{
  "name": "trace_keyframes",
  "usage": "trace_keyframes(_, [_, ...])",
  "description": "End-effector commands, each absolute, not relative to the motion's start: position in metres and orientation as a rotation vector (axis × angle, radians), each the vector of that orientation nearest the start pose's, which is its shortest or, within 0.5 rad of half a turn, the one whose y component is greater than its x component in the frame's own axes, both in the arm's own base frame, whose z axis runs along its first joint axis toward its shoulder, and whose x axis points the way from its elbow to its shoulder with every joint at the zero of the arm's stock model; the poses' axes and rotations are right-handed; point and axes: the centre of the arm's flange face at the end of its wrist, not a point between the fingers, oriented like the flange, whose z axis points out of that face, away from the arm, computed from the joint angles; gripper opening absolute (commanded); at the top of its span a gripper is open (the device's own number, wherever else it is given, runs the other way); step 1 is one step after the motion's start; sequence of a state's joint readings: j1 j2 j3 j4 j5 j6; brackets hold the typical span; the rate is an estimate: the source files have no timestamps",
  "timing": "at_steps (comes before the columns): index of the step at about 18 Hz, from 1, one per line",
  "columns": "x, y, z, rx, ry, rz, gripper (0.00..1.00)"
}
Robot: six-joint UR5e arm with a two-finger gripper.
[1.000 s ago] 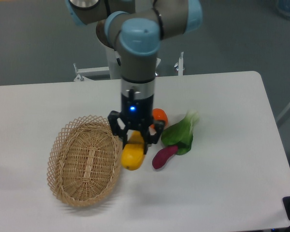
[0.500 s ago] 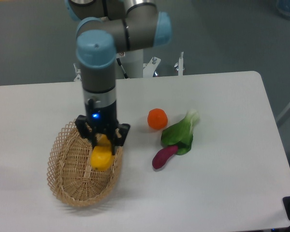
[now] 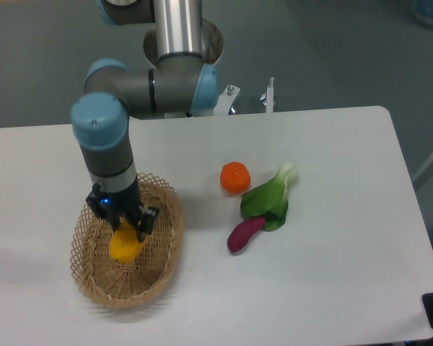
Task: Place the mango in the basket
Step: 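Lower the mango into the basket and open the gripper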
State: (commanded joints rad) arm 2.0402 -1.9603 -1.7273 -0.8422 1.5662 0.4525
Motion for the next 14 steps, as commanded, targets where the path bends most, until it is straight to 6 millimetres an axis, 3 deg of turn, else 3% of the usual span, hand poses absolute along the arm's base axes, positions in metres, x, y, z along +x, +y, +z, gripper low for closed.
trace_keyframes(2, [-0.157,0.607,0.257,-2.999,-0.022,0.097,0.45])
trace_keyframes(8, [-0.152,0.611,0.242,-3.02,-0.009,0.076,0.45])
trace_keyframes(10, [-0.15,0.611,0.228,-3.044,-0.007,0.066,0.45])
trace_keyframes(14, [-0.148,0.612,0.227,-3.044,0.0,0.064,0.45])
